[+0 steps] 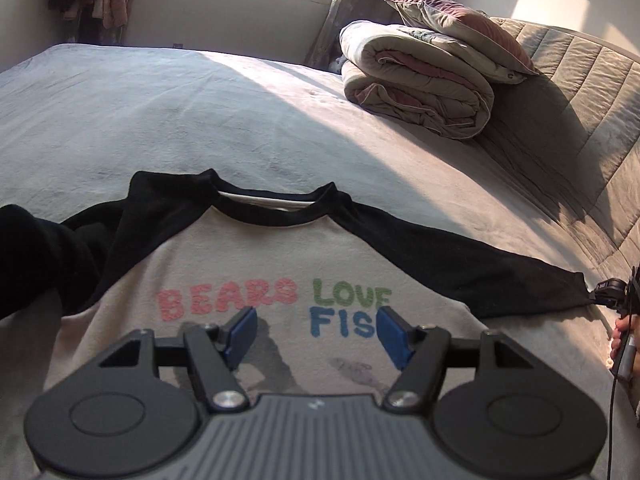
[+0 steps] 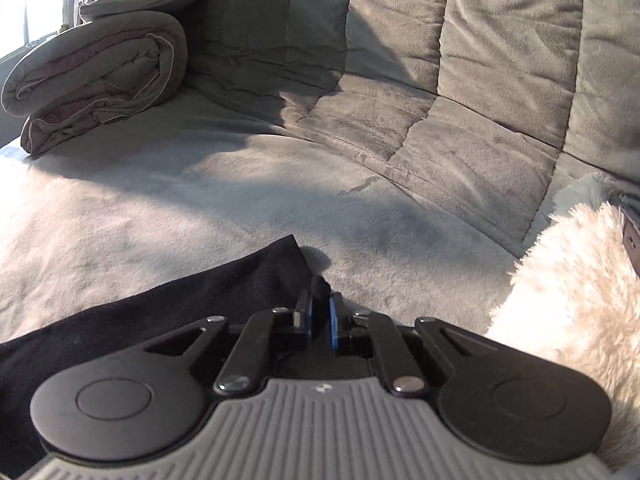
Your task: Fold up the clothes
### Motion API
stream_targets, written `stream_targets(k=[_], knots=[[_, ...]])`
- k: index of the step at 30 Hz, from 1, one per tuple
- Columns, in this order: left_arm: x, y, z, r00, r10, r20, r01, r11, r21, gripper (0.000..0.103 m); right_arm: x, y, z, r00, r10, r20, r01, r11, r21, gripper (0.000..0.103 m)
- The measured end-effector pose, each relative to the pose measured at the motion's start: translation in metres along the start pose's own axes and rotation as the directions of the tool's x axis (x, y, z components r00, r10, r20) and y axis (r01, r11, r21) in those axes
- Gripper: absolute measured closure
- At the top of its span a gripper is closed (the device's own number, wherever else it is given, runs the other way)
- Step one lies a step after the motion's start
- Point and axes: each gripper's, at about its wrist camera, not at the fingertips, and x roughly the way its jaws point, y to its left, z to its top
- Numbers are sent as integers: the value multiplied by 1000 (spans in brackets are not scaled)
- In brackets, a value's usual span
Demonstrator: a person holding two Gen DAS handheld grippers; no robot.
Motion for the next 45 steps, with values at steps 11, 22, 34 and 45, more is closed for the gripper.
stream_targets(k=[11,22,34,45], knots=[[-41,66,-13,958,288,11,-287,950,121,34,2,15,-7,984,-144,107,168,950,-265,44],[-65,146,-14,929,370,17,-365,924,-116,32,-65,67,8,983,37,179,21,949,-315,40],[-84,232,-14,934,357,-17,-317,806,-500,32,-143,223,-17,923,378,75,-301,827,-475,39],[-89,260,-20,966,256,-31,-206,695,-689,32,-226,389,-94,653,745,-134,-707,536,-461,39]])
